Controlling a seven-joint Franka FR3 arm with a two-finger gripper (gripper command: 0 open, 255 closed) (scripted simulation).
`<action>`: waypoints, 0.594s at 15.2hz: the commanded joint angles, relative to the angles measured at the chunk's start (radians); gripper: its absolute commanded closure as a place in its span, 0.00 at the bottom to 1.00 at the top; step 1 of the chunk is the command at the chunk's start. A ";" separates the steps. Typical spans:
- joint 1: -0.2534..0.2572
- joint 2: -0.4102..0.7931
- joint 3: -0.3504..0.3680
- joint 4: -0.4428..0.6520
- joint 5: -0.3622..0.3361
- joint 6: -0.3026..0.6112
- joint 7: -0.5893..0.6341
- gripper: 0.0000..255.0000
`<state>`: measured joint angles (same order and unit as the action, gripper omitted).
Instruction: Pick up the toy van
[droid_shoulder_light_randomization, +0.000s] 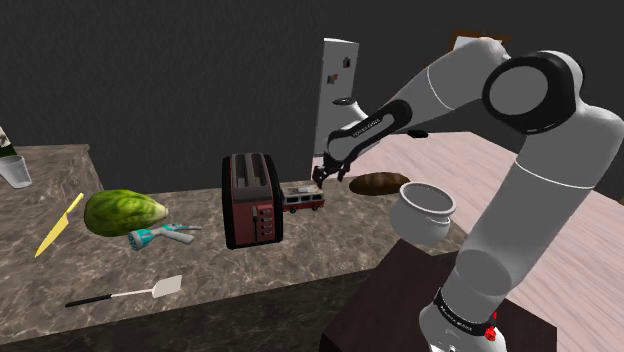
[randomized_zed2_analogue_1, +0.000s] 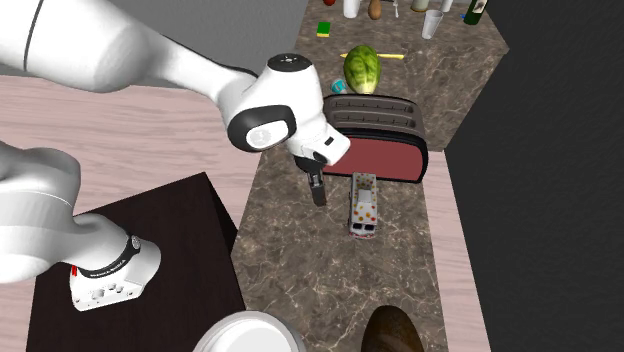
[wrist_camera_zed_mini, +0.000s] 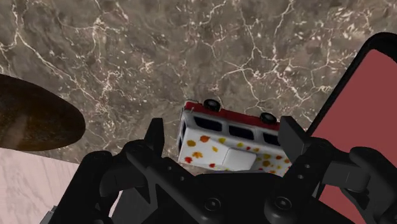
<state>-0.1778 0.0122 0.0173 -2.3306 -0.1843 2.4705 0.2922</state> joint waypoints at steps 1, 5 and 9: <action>-0.007 0.067 -0.008 0.026 -0.030 0.040 0.033 0.00; -0.014 0.215 -0.036 0.109 -0.083 0.101 0.090 0.00; -0.015 0.362 -0.069 0.208 -0.118 0.146 0.136 0.00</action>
<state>-0.1918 0.3386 -0.0433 -2.1500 -0.2950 2.6075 0.4188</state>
